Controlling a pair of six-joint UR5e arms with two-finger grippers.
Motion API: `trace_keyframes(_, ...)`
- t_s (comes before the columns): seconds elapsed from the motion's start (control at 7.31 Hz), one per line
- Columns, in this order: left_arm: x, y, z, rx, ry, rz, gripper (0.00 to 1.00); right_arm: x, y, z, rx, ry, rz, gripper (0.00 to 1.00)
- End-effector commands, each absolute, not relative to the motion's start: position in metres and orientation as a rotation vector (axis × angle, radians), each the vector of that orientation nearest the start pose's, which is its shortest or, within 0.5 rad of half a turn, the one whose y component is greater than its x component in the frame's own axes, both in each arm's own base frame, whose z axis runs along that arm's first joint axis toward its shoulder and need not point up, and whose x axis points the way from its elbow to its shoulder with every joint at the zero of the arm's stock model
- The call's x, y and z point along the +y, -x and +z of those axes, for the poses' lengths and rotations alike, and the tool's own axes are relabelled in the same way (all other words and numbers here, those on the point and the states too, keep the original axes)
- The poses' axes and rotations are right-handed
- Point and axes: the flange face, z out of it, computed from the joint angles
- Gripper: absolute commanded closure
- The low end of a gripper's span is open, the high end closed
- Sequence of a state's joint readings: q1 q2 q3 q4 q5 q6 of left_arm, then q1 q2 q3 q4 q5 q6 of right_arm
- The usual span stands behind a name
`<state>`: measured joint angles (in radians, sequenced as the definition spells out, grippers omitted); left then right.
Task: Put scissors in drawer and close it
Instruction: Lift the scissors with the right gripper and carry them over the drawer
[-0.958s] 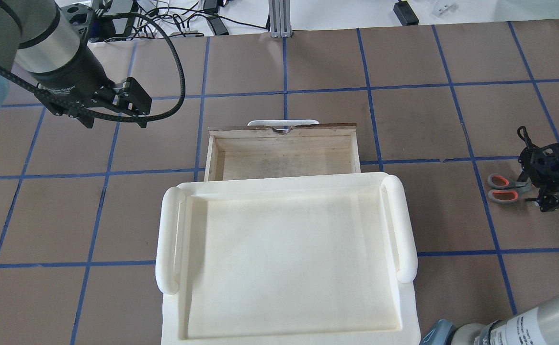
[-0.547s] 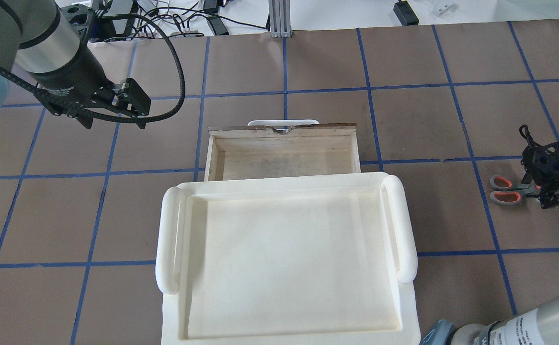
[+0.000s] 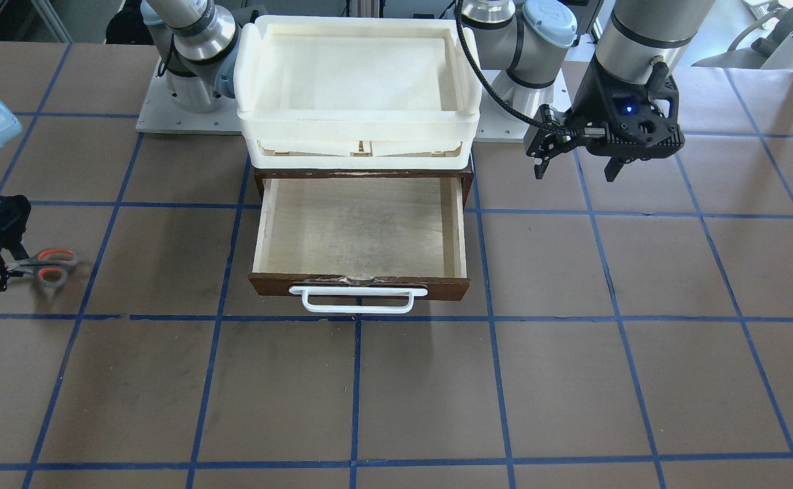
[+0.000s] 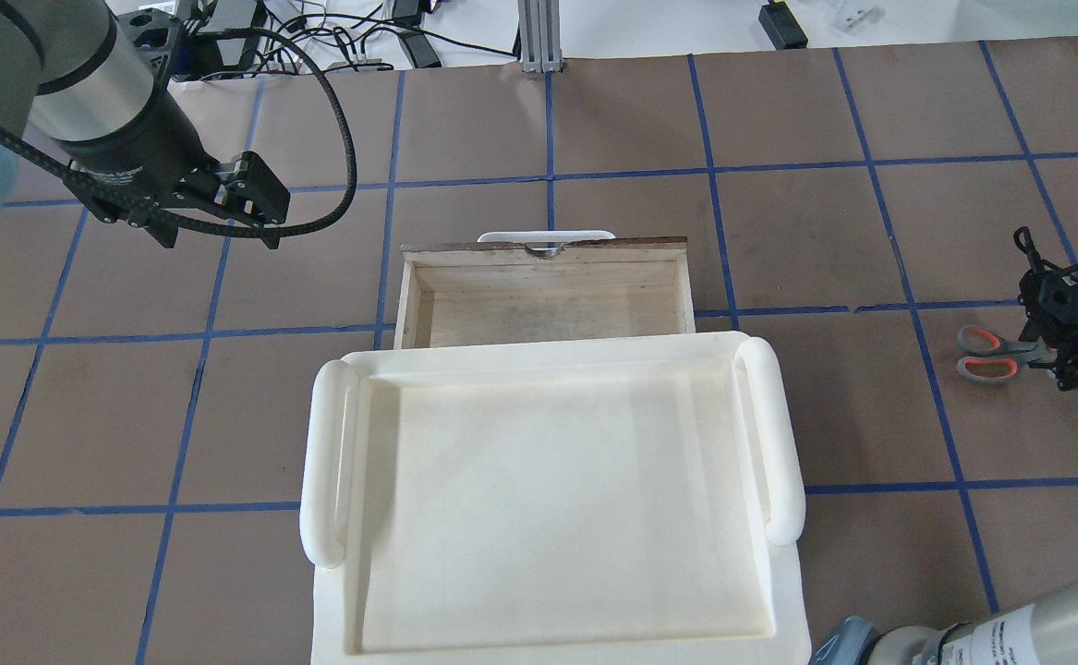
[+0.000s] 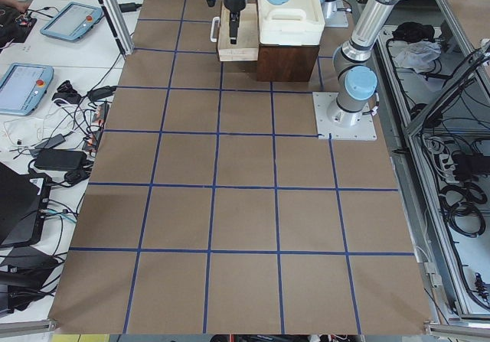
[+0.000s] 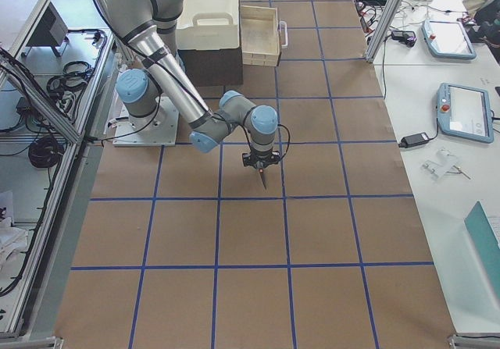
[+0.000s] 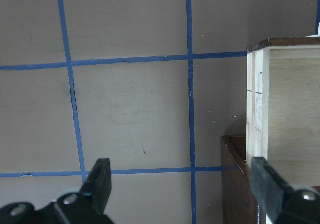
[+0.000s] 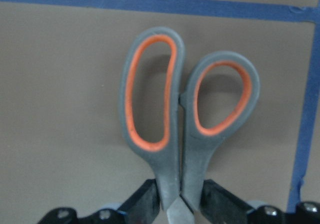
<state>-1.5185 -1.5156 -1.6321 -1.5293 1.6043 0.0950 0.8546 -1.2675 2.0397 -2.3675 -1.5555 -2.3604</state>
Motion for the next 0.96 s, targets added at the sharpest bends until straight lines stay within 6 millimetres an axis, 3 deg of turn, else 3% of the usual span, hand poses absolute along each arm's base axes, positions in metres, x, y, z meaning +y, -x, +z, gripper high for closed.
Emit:
trace_keyframes(0.0, -0.478, 0.104, 0.488, 3.104, -0.063, -0.051, 0.0, -0.481, 0.237, 0.236, 2.192, 2.377, -0.044, 1.0)
trace_keyframes(0.14, -0.478, 0.104, 0.488, 3.104, -0.063, -0.051, 0.0, -0.482, 0.232, 0.263, 2.192, 2.377, -0.051, 1.0)
trace_keyframes(0.27, -0.478, 0.104, 0.488, 3.104, -0.063, -0.051, 0.0, -0.487, 0.218, 0.305, 2.178, 2.391, -0.054, 1.0)
trace_keyframes(0.41, -0.478, 0.104, 0.488, 3.104, -0.063, -0.051, 0.0, -0.494, 0.2, 0.345, 2.179, 2.371, -0.063, 1.0)
trace_keyframes(0.68, -0.478, 0.104, 0.488, 3.104, -0.061, -0.051, 0.0, -0.529, 0.159, 0.434, 2.186, 2.399, -0.136, 1.0)
trace_keyframes(0.82, -0.478, 0.104, 0.488, 3.104, -0.063, -0.051, 0.0, -0.534, 0.135, 0.463, 2.219, 2.324, -0.136, 1.0)
